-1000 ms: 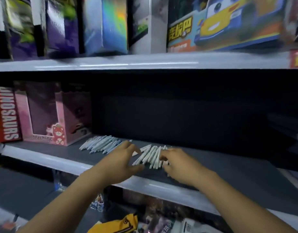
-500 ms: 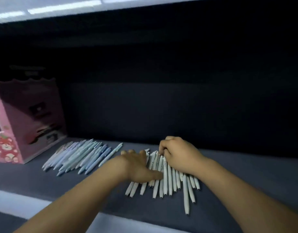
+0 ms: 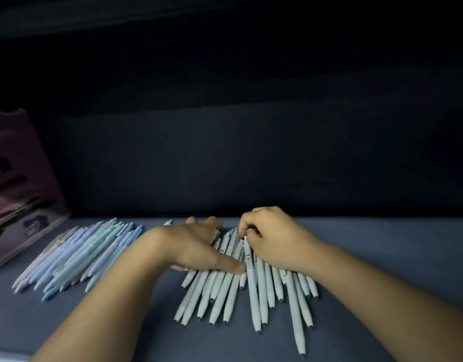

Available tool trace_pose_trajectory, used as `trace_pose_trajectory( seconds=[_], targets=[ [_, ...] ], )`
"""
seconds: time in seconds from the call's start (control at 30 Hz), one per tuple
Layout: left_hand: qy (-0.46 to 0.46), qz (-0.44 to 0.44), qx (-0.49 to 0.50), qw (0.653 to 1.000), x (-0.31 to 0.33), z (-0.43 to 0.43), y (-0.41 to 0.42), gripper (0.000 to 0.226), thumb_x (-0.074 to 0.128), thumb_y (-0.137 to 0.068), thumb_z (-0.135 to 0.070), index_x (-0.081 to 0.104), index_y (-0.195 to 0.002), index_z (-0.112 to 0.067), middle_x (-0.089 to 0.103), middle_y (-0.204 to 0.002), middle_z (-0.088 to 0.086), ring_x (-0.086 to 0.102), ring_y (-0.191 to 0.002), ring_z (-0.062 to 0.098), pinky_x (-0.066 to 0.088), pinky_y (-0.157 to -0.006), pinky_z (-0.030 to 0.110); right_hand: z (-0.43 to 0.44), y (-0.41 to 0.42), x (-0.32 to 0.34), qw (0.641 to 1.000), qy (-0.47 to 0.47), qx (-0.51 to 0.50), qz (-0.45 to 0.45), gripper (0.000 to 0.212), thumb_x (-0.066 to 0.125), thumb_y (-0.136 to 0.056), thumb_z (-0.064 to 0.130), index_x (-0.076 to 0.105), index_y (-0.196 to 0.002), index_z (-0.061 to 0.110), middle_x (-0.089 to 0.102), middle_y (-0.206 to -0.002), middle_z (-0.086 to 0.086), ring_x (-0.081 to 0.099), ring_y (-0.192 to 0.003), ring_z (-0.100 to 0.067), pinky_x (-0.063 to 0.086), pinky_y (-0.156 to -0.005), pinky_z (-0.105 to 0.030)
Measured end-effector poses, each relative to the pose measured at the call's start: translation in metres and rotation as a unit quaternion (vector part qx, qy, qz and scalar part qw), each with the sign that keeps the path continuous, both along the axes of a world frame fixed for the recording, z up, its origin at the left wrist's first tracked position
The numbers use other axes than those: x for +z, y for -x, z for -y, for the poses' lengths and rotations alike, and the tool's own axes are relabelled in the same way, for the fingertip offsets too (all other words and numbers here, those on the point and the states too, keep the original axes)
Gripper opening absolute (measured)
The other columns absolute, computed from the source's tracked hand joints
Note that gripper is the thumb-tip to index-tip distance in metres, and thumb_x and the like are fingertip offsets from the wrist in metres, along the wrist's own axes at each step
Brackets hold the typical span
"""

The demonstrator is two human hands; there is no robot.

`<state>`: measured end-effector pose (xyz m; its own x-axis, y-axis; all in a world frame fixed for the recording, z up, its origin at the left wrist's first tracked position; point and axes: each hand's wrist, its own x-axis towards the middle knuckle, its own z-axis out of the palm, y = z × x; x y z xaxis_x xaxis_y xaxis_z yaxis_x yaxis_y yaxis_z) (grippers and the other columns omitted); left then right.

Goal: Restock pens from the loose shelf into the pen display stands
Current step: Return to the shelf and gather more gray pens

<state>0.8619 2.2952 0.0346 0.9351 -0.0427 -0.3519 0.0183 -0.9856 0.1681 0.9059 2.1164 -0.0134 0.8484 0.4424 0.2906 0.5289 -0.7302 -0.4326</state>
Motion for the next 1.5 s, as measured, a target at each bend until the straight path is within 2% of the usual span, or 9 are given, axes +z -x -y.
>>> trace_pose_trajectory(
  seconds=[0.07,0.27,0.47,0.73,1.03,1.2,1.33,1.43,1.5],
  targets=[
    [0.001,0.011,-0.002,1.000,-0.003,-0.002,0.007,0.110,0.066,-0.075,-0.078,0.006,-0.160,-0.041,0.009,-0.168,0.006,0.031,-0.149,0.026,0.033,-0.115,0.031,-0.002,0.001,0.002,1.000,0.005,-0.005,0.000,0.028,0.046,-0.092,0.012,0.068,-0.090,0.029,0.061,-0.100,0.012,0.060,-0.074,-0.010,0.056,-0.065,-0.036],
    [-0.045,0.037,-0.015,0.998,-0.005,0.005,0.011,0.105,0.067,-0.074,-0.067,0.007,-0.156,-0.042,0.032,-0.147,0.002,0.039,-0.138,0.027,0.045,-0.106,0.040,-0.008,0.003,0.000,1.000,0.002,-0.020,0.005,0.026,0.047,-0.089,0.009,0.064,-0.084,0.028,0.057,-0.092,0.012,0.058,-0.075,-0.013,0.055,-0.067,-0.037],
    [-0.063,0.043,-0.013,0.997,-0.008,0.008,0.010,0.096,0.064,-0.078,-0.062,0.013,-0.155,-0.037,0.034,-0.139,0.004,0.037,-0.137,0.031,0.045,-0.104,0.041,-0.010,0.004,0.000,1.000,0.006,-0.025,0.014,0.025,0.046,-0.086,0.010,0.063,-0.084,0.028,0.055,-0.091,0.013,0.059,-0.078,-0.015,0.055,-0.067,-0.037],
    [-0.145,0.027,-0.074,0.986,-0.009,0.011,0.009,0.090,0.055,-0.091,-0.053,-0.002,-0.158,-0.032,0.030,-0.140,0.014,0.035,-0.135,0.039,0.042,-0.101,0.046,-0.007,0.009,0.002,1.000,-0.014,-0.017,0.004,0.028,0.045,-0.086,0.006,0.066,-0.085,0.025,0.054,-0.093,0.013,0.059,-0.079,-0.015,0.051,-0.066,-0.033],
    [-0.052,0.121,-0.079,0.988,-0.027,-0.007,0.016,0.083,0.047,-0.099,-0.031,-0.010,-0.159,-0.033,0.038,-0.135,0.016,0.048,-0.123,0.036,0.044,-0.102,0.044,-0.006,0.007,-0.002,0.999,0.036,0.000,0.015,0.024,0.045,-0.092,0.013,0.064,-0.086,0.028,0.050,-0.099,0.010,0.058,-0.081,-0.016,0.051,-0.067,-0.033],
    [0.017,0.157,-0.060,0.986,-0.025,-0.011,0.010,0.082,0.060,-0.093,-0.024,0.009,-0.157,-0.023,0.051,-0.123,0.007,0.058,-0.102,0.024,0.049,-0.085,0.033,-0.005,0.004,-0.001,0.999,0.012,-0.028,0.018,0.027,0.047,-0.088,0.010,0.067,-0.080,0.026,0.051,-0.097,0.011,0.060,-0.084,-0.017,0.056,-0.076,-0.039],
    [0.026,0.216,-0.049,0.975,-0.032,-0.014,0.010,0.057,0.064,-0.089,-0.024,0.035,-0.138,-0.019,0.059,-0.108,0.003,0.061,-0.095,0.025,0.053,-0.086,0.041,-0.004,0.001,0.003,0.999,-0.031,-0.028,0.031,0.025,0.050,-0.089,0.010,0.071,-0.083,0.021,0.057,-0.094,0.008,0.062,-0.084,-0.015,0.055,-0.081,-0.036],
    [0.019,0.267,-0.053,0.962,-0.035,-0.018,0.007,0.048,0.063,-0.088,-0.024,0.039,-0.129,-0.020,0.055,-0.105,0.006,0.058,-0.095,0.029,0.050,-0.085,0.041,-0.004,0.000,0.007,0.997,-0.069,-0.028,0.037,0.021,0.052,-0.093,0.011,0.071,-0.085,0.014,0.065,-0.087,0.003,0.063,-0.078,-0.017,0.055,-0.074,-0.035],
    [0.079,0.281,-0.059,0.955,-0.032,-0.021,0.004,0.048,0.066,-0.086,-0.022,0.040,-0.126,-0.021,0.056,-0.105,0.005,0.056,-0.096,0.027,0.048,-0.080,0.037,-0.005,0.000,0.010,0.992,-0.116,-0.035,0.027,0.023,0.050,-0.095,0.010,0.071,-0.086,0.011,0.067,-0.080,0.007,0.063,-0.071,-0.010,0.051,-0.065,-0.023]
  ],
)
